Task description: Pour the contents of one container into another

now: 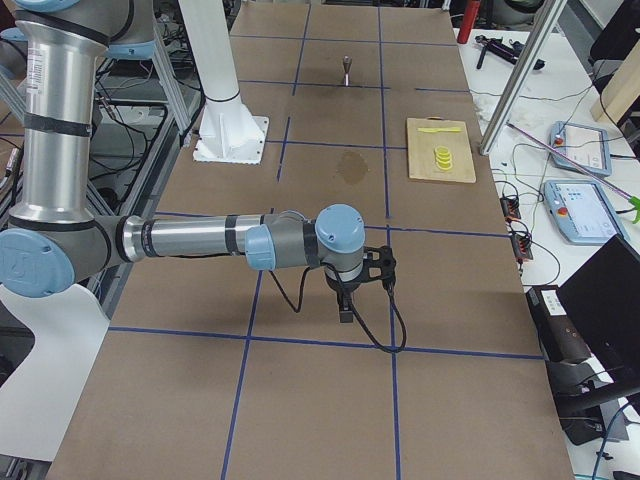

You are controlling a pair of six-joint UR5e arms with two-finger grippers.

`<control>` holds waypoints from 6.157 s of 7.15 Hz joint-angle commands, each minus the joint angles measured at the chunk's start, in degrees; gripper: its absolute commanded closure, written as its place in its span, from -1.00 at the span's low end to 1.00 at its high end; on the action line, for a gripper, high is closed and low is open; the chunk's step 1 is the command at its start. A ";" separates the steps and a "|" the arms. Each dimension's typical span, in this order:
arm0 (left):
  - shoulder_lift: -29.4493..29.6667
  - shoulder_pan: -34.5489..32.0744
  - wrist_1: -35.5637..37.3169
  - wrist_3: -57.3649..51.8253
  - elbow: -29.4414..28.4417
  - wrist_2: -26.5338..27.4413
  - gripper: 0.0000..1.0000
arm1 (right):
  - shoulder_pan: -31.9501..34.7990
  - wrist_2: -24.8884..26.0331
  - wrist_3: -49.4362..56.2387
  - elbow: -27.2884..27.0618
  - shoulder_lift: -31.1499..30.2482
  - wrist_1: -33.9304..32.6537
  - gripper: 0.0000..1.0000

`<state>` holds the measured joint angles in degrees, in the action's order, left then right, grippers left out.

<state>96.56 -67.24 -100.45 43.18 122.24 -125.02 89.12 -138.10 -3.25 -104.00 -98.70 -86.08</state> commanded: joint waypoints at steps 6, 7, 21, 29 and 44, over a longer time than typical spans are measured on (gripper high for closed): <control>-19.29 47.12 -0.36 47.60 17.68 51.46 -1.00 | -0.35 0.28 -0.18 -1.64 -0.53 -0.05 -1.00; -19.56 53.30 0.33 54.65 17.07 57.72 -1.00 | -0.44 0.20 -0.18 -1.82 -0.53 -0.05 -1.00; -5.77 58.90 0.69 62.64 -15.71 90.74 -0.73 | -2.90 -0.16 -5.72 -6.74 -0.53 -0.32 -1.00; -5.42 55.20 0.69 62.02 -18.61 92.33 -0.38 | -2.99 -0.24 -5.72 -6.39 -0.27 -0.58 -1.00; -3.75 53.62 0.34 57.89 -11.50 92.15 1.00 | -13.75 7.80 -25.06 -15.87 -6.81 11.45 -1.00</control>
<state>92.62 -13.43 -100.04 101.99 109.43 -32.80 80.82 -134.56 -19.16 -116.93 -101.30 -82.67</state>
